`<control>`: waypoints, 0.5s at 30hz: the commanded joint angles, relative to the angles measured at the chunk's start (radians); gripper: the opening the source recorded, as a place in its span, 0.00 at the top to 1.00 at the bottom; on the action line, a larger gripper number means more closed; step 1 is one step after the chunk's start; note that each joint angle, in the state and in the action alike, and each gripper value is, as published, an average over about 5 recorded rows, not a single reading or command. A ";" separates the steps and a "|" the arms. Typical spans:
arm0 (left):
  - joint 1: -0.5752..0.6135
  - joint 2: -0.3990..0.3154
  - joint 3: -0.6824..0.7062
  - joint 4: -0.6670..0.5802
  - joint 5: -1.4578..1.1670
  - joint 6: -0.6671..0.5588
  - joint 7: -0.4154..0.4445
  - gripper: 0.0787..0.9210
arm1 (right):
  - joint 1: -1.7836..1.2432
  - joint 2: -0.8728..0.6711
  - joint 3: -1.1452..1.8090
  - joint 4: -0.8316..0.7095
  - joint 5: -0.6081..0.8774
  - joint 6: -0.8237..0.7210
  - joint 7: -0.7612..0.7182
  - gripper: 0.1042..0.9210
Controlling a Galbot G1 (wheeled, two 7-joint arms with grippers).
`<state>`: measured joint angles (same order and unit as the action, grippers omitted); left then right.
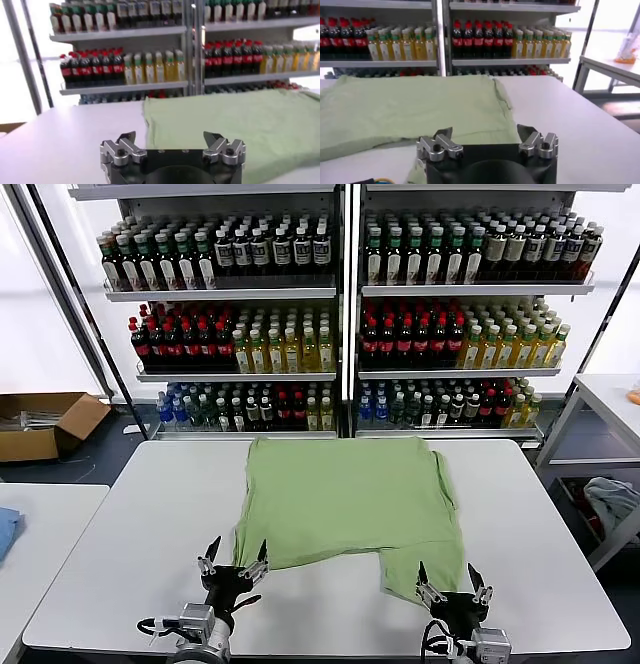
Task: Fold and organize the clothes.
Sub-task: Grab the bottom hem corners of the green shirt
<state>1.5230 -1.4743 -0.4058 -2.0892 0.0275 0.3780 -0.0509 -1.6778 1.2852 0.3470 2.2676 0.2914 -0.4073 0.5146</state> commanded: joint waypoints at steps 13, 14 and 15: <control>-0.031 0.037 -0.022 0.059 -0.036 0.088 0.022 0.12 | -0.009 0.044 -0.018 -0.047 0.026 -0.013 0.055 0.12; -0.035 0.037 -0.026 0.066 -0.039 0.087 0.021 0.12 | -0.008 0.045 -0.019 -0.051 0.026 -0.014 0.056 0.12; -0.039 0.037 -0.028 0.073 -0.041 0.086 0.021 0.12 | -0.008 0.046 -0.020 -0.055 0.026 -0.014 0.057 0.12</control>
<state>1.4884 -1.4448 -0.4283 -2.0350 0.0005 0.4412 -0.0348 -1.6821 1.3221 0.3302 2.2278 0.3091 -0.4177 0.5585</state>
